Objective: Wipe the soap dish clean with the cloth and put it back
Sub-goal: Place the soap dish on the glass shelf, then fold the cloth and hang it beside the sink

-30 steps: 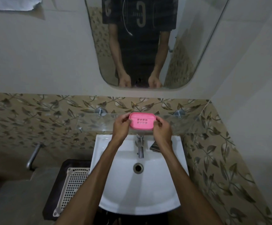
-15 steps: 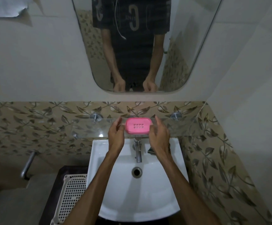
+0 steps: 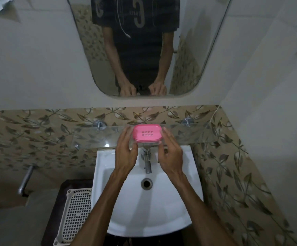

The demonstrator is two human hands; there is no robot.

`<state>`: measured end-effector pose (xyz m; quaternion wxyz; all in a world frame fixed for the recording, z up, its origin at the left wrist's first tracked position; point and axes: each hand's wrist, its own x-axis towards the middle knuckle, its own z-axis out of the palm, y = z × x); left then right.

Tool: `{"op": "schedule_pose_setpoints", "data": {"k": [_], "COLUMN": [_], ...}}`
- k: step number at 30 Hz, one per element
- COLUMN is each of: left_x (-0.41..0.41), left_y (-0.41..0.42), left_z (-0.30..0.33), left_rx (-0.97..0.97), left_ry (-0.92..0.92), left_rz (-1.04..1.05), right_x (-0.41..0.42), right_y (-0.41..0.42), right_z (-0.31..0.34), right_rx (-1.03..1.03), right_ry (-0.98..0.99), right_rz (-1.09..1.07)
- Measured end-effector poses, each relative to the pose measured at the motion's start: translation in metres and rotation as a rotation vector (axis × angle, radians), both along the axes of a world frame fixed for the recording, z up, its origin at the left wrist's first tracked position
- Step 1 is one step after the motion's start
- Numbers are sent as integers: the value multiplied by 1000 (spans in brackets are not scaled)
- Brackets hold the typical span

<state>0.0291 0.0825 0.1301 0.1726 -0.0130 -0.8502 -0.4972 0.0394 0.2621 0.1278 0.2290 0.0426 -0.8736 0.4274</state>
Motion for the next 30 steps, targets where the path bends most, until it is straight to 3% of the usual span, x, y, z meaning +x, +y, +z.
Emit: {"op": "schedule_pose_setpoints", "data": {"k": [3,6,8,13,20,22,27,30], "left_x": [23,55,77,116,133,132,129,122], "left_y": [2,8,12,16,17,18,21,28], "left_z": [11,14,4,-26,-44,-47,-58,-65], "left_rx": [94,230,255,273,252,276,374,483], "left_ry": [97,124,77,-87,-240,-281,-404,-477], "left_rz": [103,254,276,254,224,227,211,199], "right_x": [25,26,17,-35,-67,-69,-51,-17], "right_y": [19,52,70,73,78,86,88,73], "right_z": [-25,-75,-108,-160,-173,-174,-130,-74], "right_rx": [-268,-468,-280,384,336,139,-812,-1267], "right_ry": [-26,-386,-546,-562,-645,-611,-596,-601], "right_rz": [-352,-601,-584,-200,-325,-349,-389,-358]}}
